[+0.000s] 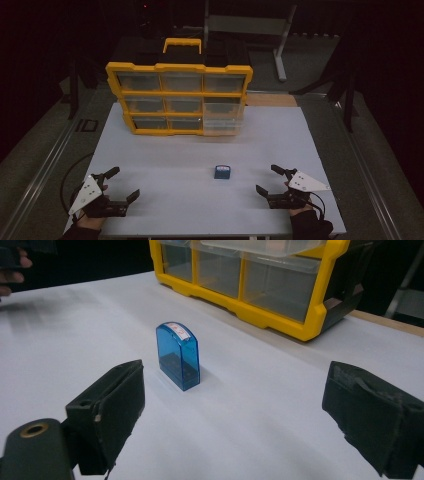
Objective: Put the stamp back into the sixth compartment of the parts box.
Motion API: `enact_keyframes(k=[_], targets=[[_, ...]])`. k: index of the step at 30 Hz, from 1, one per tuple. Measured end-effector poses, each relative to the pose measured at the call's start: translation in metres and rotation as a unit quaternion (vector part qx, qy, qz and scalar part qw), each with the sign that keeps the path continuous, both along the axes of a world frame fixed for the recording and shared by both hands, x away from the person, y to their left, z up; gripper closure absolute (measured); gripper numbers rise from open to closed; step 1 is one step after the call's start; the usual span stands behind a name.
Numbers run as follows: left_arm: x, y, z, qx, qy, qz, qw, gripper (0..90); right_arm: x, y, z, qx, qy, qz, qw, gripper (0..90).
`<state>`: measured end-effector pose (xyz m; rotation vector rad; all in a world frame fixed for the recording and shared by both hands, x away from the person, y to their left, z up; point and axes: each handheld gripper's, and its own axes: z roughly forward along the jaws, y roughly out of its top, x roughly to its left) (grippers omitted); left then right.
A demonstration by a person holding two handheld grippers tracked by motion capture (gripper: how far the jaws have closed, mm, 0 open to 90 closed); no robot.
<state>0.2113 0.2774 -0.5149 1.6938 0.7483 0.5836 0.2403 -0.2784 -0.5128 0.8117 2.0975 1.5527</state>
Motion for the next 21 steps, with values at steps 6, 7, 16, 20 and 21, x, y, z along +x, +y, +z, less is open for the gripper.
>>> enact_keyframes(k=[6, 7, 16, 20, 21], targets=[[-0.0011, -0.0046, -0.0008, 0.007, -0.008, -0.014, 0.9998, 0.3, -0.0013, 0.0008, 0.0012, -0.001, -0.01, 0.002, 1.0, 10.2], [-0.0011, -0.005, -0.0009, 0.007, -0.009, -0.016, 0.9998, 0.3, -0.0011, 0.0011, 0.0009, -0.001, -0.008, 0.004, 1.0, 10.3], [-0.0008, -0.0046, -0.0009, 0.005, -0.008, -0.019, 0.9998, 0.3, 0.0007, 0.0032, -0.003, -0.011, 0.001, 0.006, 0.9999, 10.3], [-0.0004, -0.0044, -0.0012, 0.002, -0.009, -0.018, 0.9998, 0.3, 0.0007, 0.0033, -0.0021, -0.012, -0.001, 0.001, 0.9999, 10.3], [-0.0004, -0.0044, -0.0012, 0.002, -0.01, -0.017, 0.9998, 0.3, 0.0006, 0.0033, -0.0015, -0.011, -0.001, 0.002, 0.9999, 10.3]])
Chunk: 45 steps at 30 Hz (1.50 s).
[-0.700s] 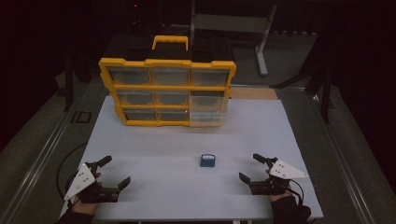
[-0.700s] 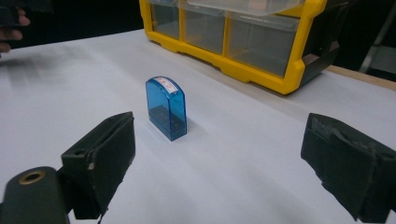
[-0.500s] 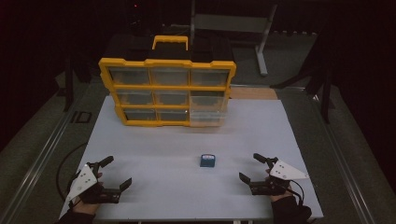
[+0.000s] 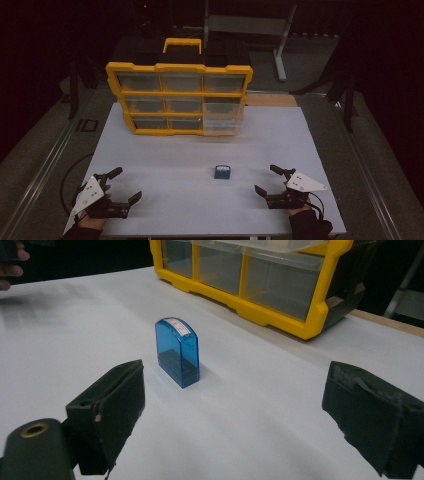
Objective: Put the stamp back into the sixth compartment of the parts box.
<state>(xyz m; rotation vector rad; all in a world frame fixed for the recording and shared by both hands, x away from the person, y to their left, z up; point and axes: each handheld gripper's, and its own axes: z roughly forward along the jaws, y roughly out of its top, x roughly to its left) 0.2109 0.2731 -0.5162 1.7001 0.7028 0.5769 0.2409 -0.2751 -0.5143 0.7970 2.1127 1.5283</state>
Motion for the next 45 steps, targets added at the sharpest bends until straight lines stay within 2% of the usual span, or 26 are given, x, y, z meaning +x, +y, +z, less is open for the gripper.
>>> enact_keyframes(k=[5, 15, 20, 32, 33, 37, 39, 40, 45], targets=[[0.0, 0.0, 0.0, -0.005, 0.001, 0.001, 1.0, 0.3, -0.001, 0.002, 0.001, -0.007, -0.002, -0.004, 1.0, 10.3], [0.0, 0.0, 0.0, -0.008, 0.001, 0.001, 1.0, 0.3, -0.002, 0.002, 0.007, 0.004, 0.016, 0.006, 0.9998, 10.2], [0.0, 0.0, 0.0, -0.01, 0.002, 0.0, 0.9999, 0.3, -0.003, 0.003, 0.012, 0.006, 0.014, 0.005, 0.9999, 10.0], [0.001, 0.002, 0.0, -0.013, 0.005, -0.003, 0.9999, 0.3, -0.005, 0.004, 0.042, 0.002, -0.01, 0.006, 0.9999, 9.5], [0.001, 0.002, 0.001, -0.013, 0.004, -0.003, 0.9999, 0.3, -0.004, 0.004, 0.048, 0.002, -0.013, 0.005, 0.9999, 9.0], [0.001, 0.002, 0.001, -0.015, 0.003, -0.004, 0.9999, 0.3, 0.001, 0.005, 0.06, 0.008, -0.009, 0.015, 0.9998, 9.0], [0.002, 0.002, 0.0, -0.016, 0.004, -0.004, 0.9999, 0.3, 0.003, 0.007, 0.066, 0.013, -0.016, 0.016, 0.9997, 9.1], [0.002, 0.002, 0.0, -0.016, 0.004, -0.004, 0.9999, 0.3, 0.005, 0.007, 0.068, 0.014, -0.012, 0.026, 0.9995, 9.1], [0.001, 0.003, 0.0, -0.019, 0.004, -0.003, 0.9998, 0.3, 0.012, 0.012, 0.076, 0.011, -0.014, 0.041, 0.999, 9.1]])
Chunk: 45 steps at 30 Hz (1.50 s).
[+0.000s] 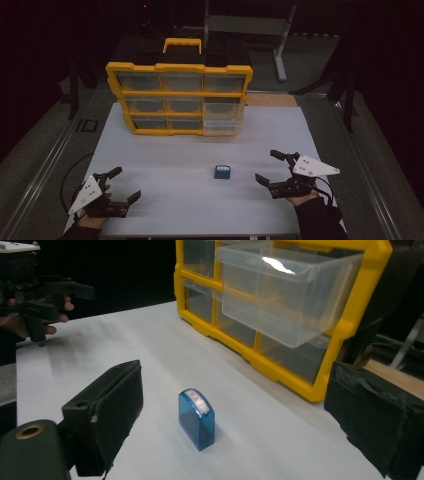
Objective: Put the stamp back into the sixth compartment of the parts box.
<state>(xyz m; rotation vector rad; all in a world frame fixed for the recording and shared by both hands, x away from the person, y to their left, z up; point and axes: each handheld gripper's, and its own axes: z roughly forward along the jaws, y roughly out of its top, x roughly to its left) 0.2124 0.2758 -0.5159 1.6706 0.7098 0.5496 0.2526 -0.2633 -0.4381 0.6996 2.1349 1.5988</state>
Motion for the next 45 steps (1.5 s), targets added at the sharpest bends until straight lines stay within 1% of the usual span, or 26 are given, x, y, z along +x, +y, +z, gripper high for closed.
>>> enact_keyframes(k=[4, 6, 8, 10, 11, 15, 16, 18, 22, 24, 25, 28, 29, 30, 35, 38, 39, 40, 41, 42, 44, 45], targets=[[0.0, 0.001, 0.0, -0.001, 0.001, 0.0, 1.0, 0.3, 0.006, 0.003, 0.004, 0.006, 0.002, 0.011, 0.9999, 9.1], [0.0, 0.0, 0.0, 0.0, 0.001, 0.0, 1.0, 0.3, 0.009, 0.004, 0.005, 0.001, 0.003, 0.014, 0.9999, 9.2], [0.0, 0.0, 0.0, 0.0, 0.001, 0.0, 1.0, 0.3, 0.014, 0.006, 0.006, 0.002, 0.009, 0.024, 0.9997, 9.2], [0.0, 0.0, 0.0, -0.001, 0.001, 0.0, 1.0, 0.3, 0.015, 0.007, 0.006, 0.004, 0.009, 0.026, 0.9996, 9.2], [0.0, 0.0, 0.0, -0.001, 0.001, -0.002, 1.0, 0.3, 0.019, 0.009, 0.006, 0.005, 0.011, 0.035, 0.9993, 9.1], [0.0, 0.0, 0.0, -0.001, 0.001, -0.002, 1.0, 0.3, 0.025, 0.012, 0.009, 0.002, 0.012, 0.047, 0.9988, 9.2], [0.0, 0.0, 0.0, -0.002, 0.002, -0.003, 1.0, 0.3, 0.027, 0.013, 0.01, 0.001, 0.011, 0.053, 0.9985, 9.2], [0.0, 0.0, -0.001, -0.002, 0.002, -0.003, 1.0, 0.3, 0.03, 0.016, 0.012, -0.002, 0.009, 0.058, 0.9983, 9.2], [0.0, 0.0, -0.001, -0.002, 0.001, -0.002, 1.0, 0.3, 0.035, 0.021, 0.015, -0.006, 0.009, 0.079, 0.9969, 9.3], [0.0, 0.0, -0.001, -0.001, 0.001, -0.003, 1.0, 0.3, 0.037, 0.024, 0.015, -0.01, 0.008, 0.083, 0.9965, 13.5], [0.0, 0.0, -0.001, -0.002, 0.001, -0.004, 1.0, 0.3, 0.039, 0.025, 0.015, -0.011, 0.01, 0.083, 0.9964, 13.1], [0.0, 0.0, -0.001, -0.003, 0.001, -0.004, 1.0, 0.3, 0.043, 0.028, 0.014, -0.007, 0.016, 0.1, 0.9948, 13.1], [0.0, 0.0, -0.001, -0.003, 0.001, -0.004, 1.0, 0.3, 0.045, 0.029, 0.014, -0.008, 0.018, 0.102, 0.9946, 12.8], [0.001, 0.0, -0.001, -0.002, 0.002, -0.004, 1.0, 0.3, 0.046, 0.03, 0.014, -0.011, 0.019, 0.11, 0.9937, 12.1], [0.0, 0.0, -0.001, -0.002, 0.002, -0.005, 1.0, 0.3, 0.052, 0.034, 0.014, -0.018, 0.015, 0.133, 0.9909, 13.1], [0.0, -0.001, -0.001, -0.002, 0.002, -0.005, 1.0, 0.3, 0.056, 0.036, 0.013, -0.024, 0.008, 0.14, 0.9898, 13.6], [0.001, 0.0, -0.001, -0.002, 0.002, -0.005, 1.0, 0.3, 0.057, 0.036, 0.013, -0.025, 0.008, 0.144, 0.9893, 13.6], [0.001, 0.0, -0.001, -0.002, 0.002, -0.005, 1.0, 0.3, 0.059, 0.037, 0.012, -0.026, 0.011, 0.152, 0.988, 13.5], [0.001, 0.0, -0.001, -0.002, 0.003, -0.005, 1.0, 0.3, 0.059, 0.037, 0.012, -0.026, 0.011, 0.152, 0.988, 13.5], [0.001, 0.0, -0.001, -0.002, 0.004, -0.005, 1.0, 0.3, 0.061, 0.038, 0.01, -0.02, 0.02, 0.169, 0.9853, 13.4], [0.001, -0.001, -0.001, -0.001, 0.005, -0.006, 1.0, 0.3, 0.064, 0.039, 0.007, -0.021, 0.032, 0.178, 0.9833, 13.2], [0.001, -0.001, -0.001, -0.001, 0.005, -0.006, 1.0, 0.3, 0.065, 0.039, 0.004, -0.024, 0.031, 0.181, 0.9826, 13.2]])
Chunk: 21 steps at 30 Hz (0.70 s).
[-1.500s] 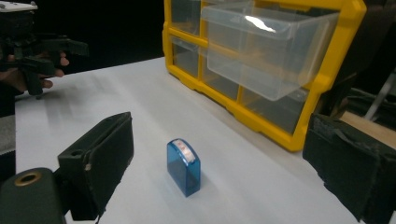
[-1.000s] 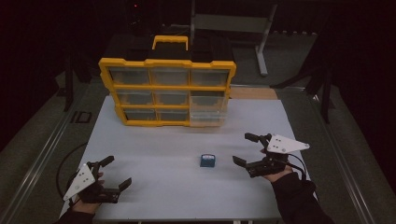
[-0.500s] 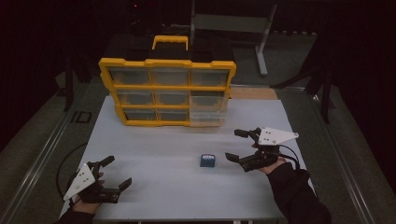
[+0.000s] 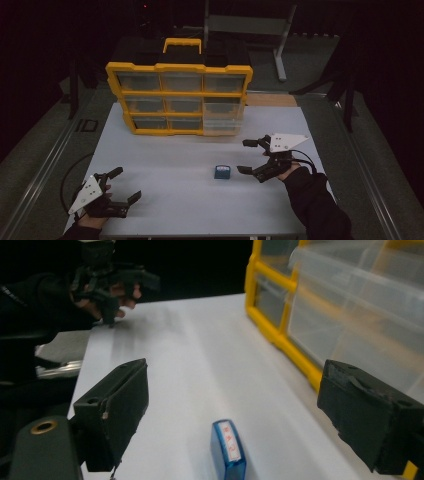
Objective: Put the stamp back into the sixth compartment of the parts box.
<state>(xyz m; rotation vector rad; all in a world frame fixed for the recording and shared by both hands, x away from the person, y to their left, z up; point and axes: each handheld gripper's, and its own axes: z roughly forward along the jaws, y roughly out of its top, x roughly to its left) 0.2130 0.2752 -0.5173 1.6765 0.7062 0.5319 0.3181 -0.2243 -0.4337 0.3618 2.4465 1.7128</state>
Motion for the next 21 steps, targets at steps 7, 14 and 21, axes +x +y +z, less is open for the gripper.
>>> enact_keyframes(k=[7, 14, 21], targets=[[0.0, 0.0, 0.0, -0.001, 0.0, -0.005, 1.0, 0.3, 0.007, 0.003, -0.015, -0.01, 0.019, 0.012, 0.9997, 13.5], [0.0, -0.001, 0.0, -0.001, 0.001, -0.006, 1.0, 0.2, 0.011, 0.01, -0.027, -0.024, 0.042, 0.029, 0.9984, 14.1], [0.0, 0.0, 0.0, -0.002, 0.0, -0.006, 1.0, 0.3, 0.015, 0.018, -0.042, -0.053, 0.053, 0.025, 0.9969, 16.9]])
